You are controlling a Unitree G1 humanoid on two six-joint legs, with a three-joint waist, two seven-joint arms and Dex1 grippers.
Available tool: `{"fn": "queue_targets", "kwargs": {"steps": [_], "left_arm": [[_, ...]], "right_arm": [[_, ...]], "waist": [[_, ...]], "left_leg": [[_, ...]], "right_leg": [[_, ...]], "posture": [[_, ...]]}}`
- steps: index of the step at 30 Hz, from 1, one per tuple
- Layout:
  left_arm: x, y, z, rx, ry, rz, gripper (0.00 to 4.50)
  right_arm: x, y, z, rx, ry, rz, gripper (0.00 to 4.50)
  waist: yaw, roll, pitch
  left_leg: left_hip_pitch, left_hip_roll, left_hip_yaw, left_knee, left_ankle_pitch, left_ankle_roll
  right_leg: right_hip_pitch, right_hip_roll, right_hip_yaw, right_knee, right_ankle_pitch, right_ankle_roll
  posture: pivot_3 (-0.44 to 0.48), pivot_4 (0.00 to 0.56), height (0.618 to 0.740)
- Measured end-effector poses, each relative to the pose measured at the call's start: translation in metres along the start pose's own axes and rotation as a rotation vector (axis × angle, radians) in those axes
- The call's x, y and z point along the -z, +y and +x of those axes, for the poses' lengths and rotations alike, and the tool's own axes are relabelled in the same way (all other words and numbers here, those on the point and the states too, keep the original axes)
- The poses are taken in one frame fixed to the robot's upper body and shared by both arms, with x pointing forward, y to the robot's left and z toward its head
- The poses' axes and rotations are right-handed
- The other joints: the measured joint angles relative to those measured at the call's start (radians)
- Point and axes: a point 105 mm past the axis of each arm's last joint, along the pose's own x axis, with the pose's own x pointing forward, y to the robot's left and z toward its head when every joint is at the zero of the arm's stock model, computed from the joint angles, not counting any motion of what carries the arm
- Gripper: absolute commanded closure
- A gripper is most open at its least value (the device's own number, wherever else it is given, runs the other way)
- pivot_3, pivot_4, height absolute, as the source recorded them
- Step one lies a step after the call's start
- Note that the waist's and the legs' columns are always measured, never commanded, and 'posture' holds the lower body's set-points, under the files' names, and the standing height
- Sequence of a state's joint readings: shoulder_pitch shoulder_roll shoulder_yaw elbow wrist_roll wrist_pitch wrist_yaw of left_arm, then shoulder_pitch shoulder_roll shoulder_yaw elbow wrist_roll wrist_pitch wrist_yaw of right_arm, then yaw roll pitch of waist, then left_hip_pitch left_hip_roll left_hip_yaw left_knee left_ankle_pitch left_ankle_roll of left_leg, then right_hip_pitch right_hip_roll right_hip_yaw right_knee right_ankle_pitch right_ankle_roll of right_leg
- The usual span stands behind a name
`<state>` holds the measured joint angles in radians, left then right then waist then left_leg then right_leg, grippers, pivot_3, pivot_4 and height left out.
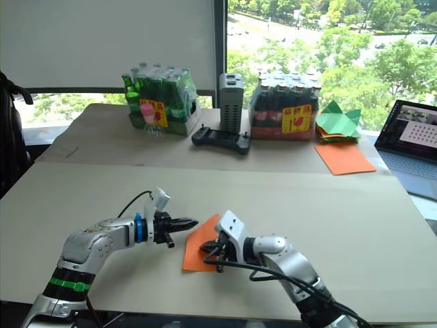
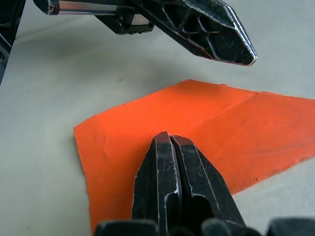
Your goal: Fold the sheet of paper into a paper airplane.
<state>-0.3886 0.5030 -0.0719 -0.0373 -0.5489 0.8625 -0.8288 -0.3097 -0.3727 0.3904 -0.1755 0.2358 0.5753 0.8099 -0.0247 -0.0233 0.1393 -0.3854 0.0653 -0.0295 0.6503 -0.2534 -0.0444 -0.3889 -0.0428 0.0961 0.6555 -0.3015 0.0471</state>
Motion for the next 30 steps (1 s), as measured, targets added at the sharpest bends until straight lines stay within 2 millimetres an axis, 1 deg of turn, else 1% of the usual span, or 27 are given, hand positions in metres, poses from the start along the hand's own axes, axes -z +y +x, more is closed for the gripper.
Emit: {"fn": "queue_targets", "kwargs": {"steps": [5,14,21,25,30], "left_arm": [[0.008,0.002,0.005,0.014,0.048,0.017,4.46],[0.01,0.001,0.01,0.031,0.075,0.056,4.46],[0.007,0.004,0.016,0.023,0.074,0.087,4.46],[0.002,0.011,0.022,-0.001,0.069,0.106,4.46],[0.001,0.011,0.025,0.003,0.072,0.122,4.46]], "right_arm": [[0.0,0.0,0.0,0.002,0.0,0.0,4.48],[0.0,-0.001,0.0,0.007,-0.001,0.002,4.48],[0.0,-0.001,0.001,0.011,-0.005,0.004,4.48],[-0.001,-0.001,0.001,0.012,-0.008,0.005,4.48],[-0.001,-0.001,0.001,0.013,-0.008,0.006,4.48]], "waist": [[0.0,0.0,0.0],[0.0,0.0,0.0],[0.002,0.0,0.0],[0.004,0.0,0.0],[0.005,0.0,0.0]], "left_leg": [[0.0,0.0,0.0,0.0,0.0,0.0],[0.0,0.0,0.0,0.0,0.0,0.0],[0.0,0.0,0.0,0.0,0.0,0.0],[0.0,0.0,0.0,0.0,0.0,0.0],[0.0,0.0,0.0,0.0,0.0,0.0]], "right_leg": [[0.0,0.0,0.0,0.0,0.0,0.0],[0.0,0.0,0.0,0.0,0.0,0.0],[0.0,0.0,0.0,0.0,0.0,0.0],[0.0,0.0,0.0,0.0,0.0,0.0],[0.0,0.0,0.0,0.001,0.0,0.0]], "posture": [[0.0,0.15,0.74],[0.0,0.15,0.74],[0.0,0.15,0.74],[0.0,0.15,0.74],[0.0,0.15,0.74]]}}
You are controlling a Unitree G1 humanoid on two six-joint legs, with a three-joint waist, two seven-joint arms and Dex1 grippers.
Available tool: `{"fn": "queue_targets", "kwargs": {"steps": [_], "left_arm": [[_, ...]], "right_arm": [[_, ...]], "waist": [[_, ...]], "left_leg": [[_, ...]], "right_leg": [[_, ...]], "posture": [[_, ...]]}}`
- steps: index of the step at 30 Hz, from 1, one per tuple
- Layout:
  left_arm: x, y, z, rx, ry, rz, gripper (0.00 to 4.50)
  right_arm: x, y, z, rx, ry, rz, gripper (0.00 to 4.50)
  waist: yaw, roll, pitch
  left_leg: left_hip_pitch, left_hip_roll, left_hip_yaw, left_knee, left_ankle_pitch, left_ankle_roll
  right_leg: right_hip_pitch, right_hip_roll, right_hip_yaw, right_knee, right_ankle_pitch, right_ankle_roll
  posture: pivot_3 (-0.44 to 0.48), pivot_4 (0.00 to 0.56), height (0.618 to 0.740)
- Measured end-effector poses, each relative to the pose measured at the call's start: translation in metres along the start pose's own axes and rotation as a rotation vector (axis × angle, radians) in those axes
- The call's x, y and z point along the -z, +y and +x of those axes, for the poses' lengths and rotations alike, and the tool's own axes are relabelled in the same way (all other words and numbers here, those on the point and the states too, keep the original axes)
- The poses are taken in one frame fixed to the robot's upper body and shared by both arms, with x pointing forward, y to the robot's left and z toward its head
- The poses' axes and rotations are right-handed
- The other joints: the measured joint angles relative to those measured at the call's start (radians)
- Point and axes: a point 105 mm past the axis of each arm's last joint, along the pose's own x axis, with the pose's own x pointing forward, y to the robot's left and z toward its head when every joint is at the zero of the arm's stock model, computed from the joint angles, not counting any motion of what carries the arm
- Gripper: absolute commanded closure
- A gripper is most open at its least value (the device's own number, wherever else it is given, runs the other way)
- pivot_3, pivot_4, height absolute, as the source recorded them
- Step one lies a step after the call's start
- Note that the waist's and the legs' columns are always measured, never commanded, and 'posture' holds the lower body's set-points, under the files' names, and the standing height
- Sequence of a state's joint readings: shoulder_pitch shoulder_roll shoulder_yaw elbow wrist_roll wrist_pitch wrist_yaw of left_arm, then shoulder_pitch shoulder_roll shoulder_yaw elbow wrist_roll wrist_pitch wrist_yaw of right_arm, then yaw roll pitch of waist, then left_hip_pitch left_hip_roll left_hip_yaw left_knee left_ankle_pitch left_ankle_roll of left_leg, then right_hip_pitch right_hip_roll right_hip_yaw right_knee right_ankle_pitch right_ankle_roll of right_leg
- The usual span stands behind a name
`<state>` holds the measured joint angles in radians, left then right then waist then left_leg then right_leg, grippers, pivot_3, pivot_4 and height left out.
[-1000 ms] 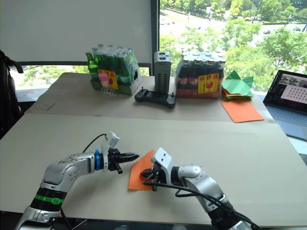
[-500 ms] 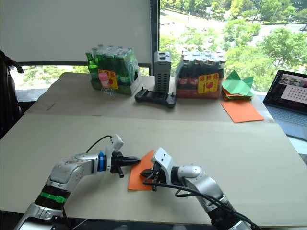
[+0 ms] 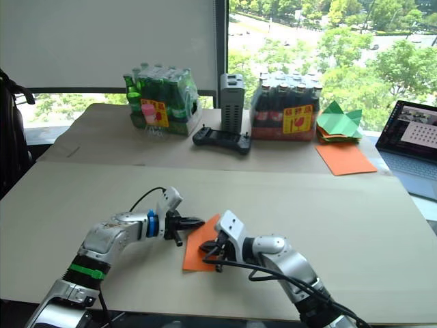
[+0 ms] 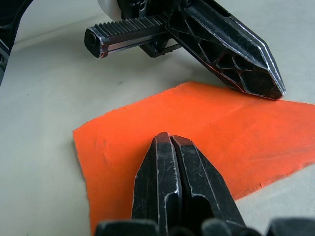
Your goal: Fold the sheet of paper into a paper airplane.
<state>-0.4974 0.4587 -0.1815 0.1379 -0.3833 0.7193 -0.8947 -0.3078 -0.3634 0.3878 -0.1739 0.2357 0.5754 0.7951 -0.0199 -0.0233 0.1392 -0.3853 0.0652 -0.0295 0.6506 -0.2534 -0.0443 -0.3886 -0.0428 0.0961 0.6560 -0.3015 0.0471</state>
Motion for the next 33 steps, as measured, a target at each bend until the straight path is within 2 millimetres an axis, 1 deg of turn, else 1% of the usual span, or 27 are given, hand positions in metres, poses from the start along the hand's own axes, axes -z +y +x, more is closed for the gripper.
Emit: {"fn": "queue_targets", "kwargs": {"steps": [8,18,20,24,26,29,33], "left_arm": [[-0.002,-0.007,0.008,0.032,-0.012,-0.001,4.46],[-0.004,-0.009,0.012,0.043,-0.011,0.023,4.46],[-0.008,-0.008,0.014,0.045,-0.017,0.022,4.46],[-0.023,-0.006,0.014,0.036,-0.055,0.041,4.46],[-0.027,-0.005,0.013,0.028,-0.067,0.046,4.46],[-0.029,-0.005,0.012,0.025,-0.074,0.039,4.46],[-0.03,-0.013,0.012,0.057,-0.075,0.046,4.46]], "right_arm": [[0.0,0.0,0.0,-0.001,0.0,0.001,4.48],[0.001,0.001,0.0,0.007,-0.001,0.003,4.48],[0.001,0.001,0.0,0.009,-0.001,0.003,4.48],[0.001,0.001,0.0,0.008,-0.002,0.003,4.48],[0.001,0.001,0.0,0.009,-0.002,0.004,4.48],[0.001,0.001,0.0,0.009,-0.002,0.004,4.48],[0.001,0.001,0.0,0.009,-0.002,0.004,4.48]], "waist": [[0.002,0.0,0.0],[0.002,0.0,0.0],[0.002,0.0,0.0],[0.002,0.0,0.0],[0.002,0.0,0.0],[0.002,0.0,0.0],[0.001,0.0,0.0]], "left_leg": [[0.0,0.0,0.0,0.0,0.0,0.0],[0.0,0.0,0.0,0.0,0.0,0.0],[0.0,0.0,0.0,0.0,0.0,0.0],[-0.001,0.0,0.0,0.001,0.0,0.0],[-0.001,0.0,0.0,0.001,0.0,0.0],[-0.001,0.0,0.0,0.001,0.0,0.0],[0.0,0.0,0.0,0.001,0.0,0.0]], "right_leg": [[0.0,0.0,0.0,0.0,0.0,0.0],[0.0,0.0,0.0,0.0,0.0,0.0],[0.0,0.0,0.0,0.0,0.0,0.0],[0.0,0.0,0.0,0.0,0.0,0.0],[0.0,0.0,0.0,0.0,0.0,0.0],[0.0,0.0,0.0,0.0,0.0,0.0],[0.0,0.0,0.0,0.0,0.0,0.0]], "posture": [[0.0,0.15,0.74],[0.0,0.15,0.74],[0.0,0.15,0.74],[0.0,0.15,0.74],[0.0,0.15,0.74],[0.0,0.15,0.74],[0.0,0.15,0.74]]}}
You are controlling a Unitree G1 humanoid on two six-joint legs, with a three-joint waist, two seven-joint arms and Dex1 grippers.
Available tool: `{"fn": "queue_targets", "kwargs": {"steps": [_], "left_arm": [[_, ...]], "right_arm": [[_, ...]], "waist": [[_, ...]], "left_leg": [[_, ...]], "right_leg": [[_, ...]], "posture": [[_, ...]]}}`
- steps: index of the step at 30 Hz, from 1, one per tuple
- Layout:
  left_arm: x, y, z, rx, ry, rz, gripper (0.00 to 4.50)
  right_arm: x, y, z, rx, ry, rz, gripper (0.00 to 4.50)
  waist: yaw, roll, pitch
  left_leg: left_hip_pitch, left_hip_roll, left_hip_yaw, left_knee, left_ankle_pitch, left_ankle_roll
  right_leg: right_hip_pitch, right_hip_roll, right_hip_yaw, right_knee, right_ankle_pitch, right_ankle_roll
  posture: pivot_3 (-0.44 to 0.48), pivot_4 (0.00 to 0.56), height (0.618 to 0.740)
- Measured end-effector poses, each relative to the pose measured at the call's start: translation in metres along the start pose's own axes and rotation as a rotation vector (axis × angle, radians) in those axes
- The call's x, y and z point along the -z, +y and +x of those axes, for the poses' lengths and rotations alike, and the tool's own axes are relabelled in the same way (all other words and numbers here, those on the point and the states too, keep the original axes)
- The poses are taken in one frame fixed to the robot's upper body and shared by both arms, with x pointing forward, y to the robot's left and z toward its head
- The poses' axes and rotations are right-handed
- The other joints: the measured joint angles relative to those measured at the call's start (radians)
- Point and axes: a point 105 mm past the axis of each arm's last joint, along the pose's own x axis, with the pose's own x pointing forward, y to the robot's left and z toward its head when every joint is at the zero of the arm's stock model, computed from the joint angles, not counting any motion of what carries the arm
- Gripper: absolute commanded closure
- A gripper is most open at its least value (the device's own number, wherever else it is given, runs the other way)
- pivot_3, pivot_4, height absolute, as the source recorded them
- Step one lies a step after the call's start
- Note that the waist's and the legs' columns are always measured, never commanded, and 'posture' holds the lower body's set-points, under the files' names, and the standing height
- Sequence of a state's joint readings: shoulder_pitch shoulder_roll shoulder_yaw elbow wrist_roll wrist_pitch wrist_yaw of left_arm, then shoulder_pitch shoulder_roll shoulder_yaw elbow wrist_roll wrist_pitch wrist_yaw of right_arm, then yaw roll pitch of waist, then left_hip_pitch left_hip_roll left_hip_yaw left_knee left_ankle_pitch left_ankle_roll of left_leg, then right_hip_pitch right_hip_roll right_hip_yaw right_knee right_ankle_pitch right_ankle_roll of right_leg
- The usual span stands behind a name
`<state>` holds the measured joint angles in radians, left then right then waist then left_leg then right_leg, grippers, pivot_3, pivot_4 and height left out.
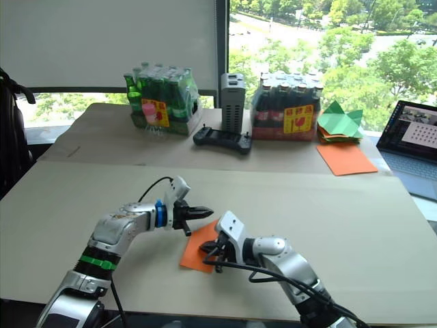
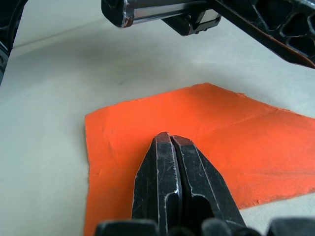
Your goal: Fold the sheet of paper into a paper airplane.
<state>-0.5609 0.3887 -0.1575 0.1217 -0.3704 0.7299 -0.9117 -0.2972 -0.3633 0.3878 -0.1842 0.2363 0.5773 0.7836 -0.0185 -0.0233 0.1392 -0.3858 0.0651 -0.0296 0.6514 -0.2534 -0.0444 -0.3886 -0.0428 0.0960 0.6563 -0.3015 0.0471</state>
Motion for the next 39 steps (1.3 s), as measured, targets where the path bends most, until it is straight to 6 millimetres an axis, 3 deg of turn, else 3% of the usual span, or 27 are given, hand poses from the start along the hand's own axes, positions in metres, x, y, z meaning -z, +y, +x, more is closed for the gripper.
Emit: {"fn": "queue_targets", "kwargs": {"steps": [16,39], "left_arm": [[0.025,-0.007,0.005,0.033,0.114,0.022,4.46],[0.015,-0.002,0.035,0.023,0.091,0.099,4.46]], "right_arm": [[0.0,0.0,0.0,0.001,0.0,0.001,4.48],[0.0,0.0,0.0,0.008,-0.001,0.003,4.48]], "waist": [[0.0,0.0,0.0],[0.001,0.0,0.0]], "left_leg": [[0.0,0.0,0.0,0.0,0.0,0.0],[0.0,0.0,0.0,0.001,0.0,0.0]], "right_leg": [[0.0,0.0,0.0,0.0,0.0,0.0],[0.0,0.0,0.0,0.001,0.0,0.0]], "posture": [[0.0,0.15,0.74],[0.0,0.15,0.74]]}}
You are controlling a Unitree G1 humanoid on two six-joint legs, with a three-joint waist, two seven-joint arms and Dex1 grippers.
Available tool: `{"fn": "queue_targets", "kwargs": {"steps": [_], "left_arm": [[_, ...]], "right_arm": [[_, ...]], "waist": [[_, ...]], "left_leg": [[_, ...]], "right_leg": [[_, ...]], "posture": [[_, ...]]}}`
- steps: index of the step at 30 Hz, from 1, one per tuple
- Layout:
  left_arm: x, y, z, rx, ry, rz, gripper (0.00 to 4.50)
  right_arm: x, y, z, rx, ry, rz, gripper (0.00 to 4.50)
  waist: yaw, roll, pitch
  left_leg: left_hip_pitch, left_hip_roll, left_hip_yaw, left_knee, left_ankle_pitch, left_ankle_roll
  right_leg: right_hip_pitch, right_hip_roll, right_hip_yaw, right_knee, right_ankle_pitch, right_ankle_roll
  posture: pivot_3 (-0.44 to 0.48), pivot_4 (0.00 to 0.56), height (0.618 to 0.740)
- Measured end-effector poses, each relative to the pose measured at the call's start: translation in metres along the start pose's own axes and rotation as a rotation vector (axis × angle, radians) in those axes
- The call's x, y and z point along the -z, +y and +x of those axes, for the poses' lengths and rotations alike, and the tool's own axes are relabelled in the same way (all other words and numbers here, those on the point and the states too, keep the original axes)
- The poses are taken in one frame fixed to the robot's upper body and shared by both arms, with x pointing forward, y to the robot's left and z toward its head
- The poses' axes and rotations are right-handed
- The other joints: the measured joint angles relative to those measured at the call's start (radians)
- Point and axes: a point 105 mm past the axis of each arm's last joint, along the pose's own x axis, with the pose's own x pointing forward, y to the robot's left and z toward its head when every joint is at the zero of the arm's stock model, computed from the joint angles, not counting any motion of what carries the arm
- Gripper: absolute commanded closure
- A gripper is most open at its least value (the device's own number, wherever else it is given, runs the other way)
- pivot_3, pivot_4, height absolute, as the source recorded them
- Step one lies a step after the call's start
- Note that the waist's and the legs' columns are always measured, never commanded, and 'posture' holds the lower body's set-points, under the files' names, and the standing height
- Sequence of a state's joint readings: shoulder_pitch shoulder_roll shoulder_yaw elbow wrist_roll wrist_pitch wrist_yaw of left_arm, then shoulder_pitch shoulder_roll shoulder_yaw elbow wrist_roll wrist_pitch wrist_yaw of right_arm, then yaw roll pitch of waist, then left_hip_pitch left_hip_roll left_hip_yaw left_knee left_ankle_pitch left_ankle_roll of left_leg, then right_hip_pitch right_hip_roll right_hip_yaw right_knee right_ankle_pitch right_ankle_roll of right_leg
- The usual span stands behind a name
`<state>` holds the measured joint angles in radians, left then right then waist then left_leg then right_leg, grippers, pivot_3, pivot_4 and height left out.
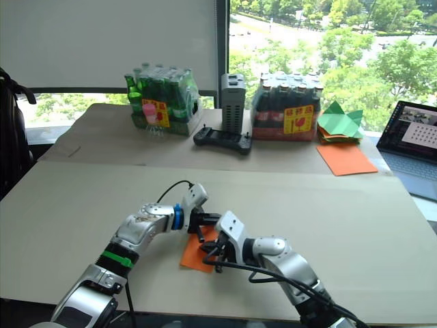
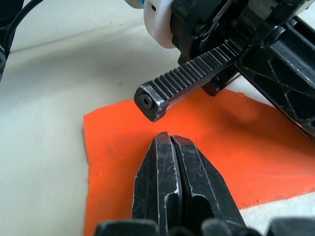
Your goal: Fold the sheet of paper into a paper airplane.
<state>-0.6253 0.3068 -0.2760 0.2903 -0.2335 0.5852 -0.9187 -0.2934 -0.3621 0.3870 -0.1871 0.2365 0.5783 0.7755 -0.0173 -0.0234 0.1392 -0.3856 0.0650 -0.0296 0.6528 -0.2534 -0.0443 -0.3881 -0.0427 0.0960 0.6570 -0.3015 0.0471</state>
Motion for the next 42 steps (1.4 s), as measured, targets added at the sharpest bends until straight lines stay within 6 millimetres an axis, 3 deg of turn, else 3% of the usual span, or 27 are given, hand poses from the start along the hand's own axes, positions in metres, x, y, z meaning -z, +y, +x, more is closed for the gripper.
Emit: {"fn": "queue_targets", "kwargs": {"steps": [6,18,23,31,34,38,42], "left_arm": [[0.004,0.001,-0.008,-0.007,0.011,0.005,4.46],[0.02,0.004,-0.044,-0.065,0.015,-0.048,4.46],[0.02,0.006,-0.058,-0.07,-0.049,-0.224,4.46],[0.0,0.013,-0.095,-0.062,-0.199,-0.474,4.46],[0.001,0.01,-0.109,-0.031,-0.219,-0.545,3.69],[0.012,-0.004,-0.118,0.031,-0.198,-0.609,2.32],[0.02,-0.009,-0.121,0.049,-0.18,-0.652,2.32]], "right_arm": [[0.0,0.001,0.0,-0.002,0.0,0.001,4.48],[-0.001,0.002,0.001,-0.016,0.001,-0.004,4.48],[-0.001,0.002,0.002,-0.02,0.003,-0.006,4.48],[0.0,0.005,0.003,-0.034,0.005,-0.008,4.48],[0.0,0.005,0.003,-0.035,0.005,-0.008,4.48],[0.0,0.005,0.002,-0.034,0.005,-0.008,4.48],[0.0,0.004,0.001,-0.032,0.008,-0.009,4.48]], "waist": [[-0.004,0.0,0.0],[-0.011,0.0,0.0],[-0.019,0.0,0.0],[-0.028,0.0,0.0],[-0.028,0.0,0.0],[-0.028,0.0,0.0],[-0.026,0.0,0.0]], "left_leg": [[0.0,0.0,0.0,0.0,0.0,0.0],[0.001,0.0,0.0,0.0,0.0,0.0],[0.0,0.0,-0.001,0.0,0.0,0.0],[0.0,0.0,-0.001,0.0,0.0,0.0],[0.0,0.0,-0.001,0.0,0.0,0.0],[0.0,0.001,-0.001,0.0,0.0,0.0],[0.0,0.0,-0.001,0.0,0.0,0.0]], "right_leg": [[0.0,0.0,0.0,0.0,0.0,0.0],[0.0,0.0,0.0,0.001,0.0,0.0],[0.0,0.0,0.0,0.001,0.0,0.0],[0.0,0.0,0.0,0.001,0.0,0.0],[0.0,0.0,0.0,0.002,0.0,0.0],[0.0,0.0,0.0,0.002,0.0,0.0],[0.0,0.0,0.0,0.001,0.0,0.0]], "posture": [[0.0,0.15,0.74],[0.0,0.15,0.74],[0.0,0.15,0.74],[0.0,0.15,0.74],[0.0,0.15,0.74],[0.0,0.15,0.74],[0.0,0.15,0.74]]}}
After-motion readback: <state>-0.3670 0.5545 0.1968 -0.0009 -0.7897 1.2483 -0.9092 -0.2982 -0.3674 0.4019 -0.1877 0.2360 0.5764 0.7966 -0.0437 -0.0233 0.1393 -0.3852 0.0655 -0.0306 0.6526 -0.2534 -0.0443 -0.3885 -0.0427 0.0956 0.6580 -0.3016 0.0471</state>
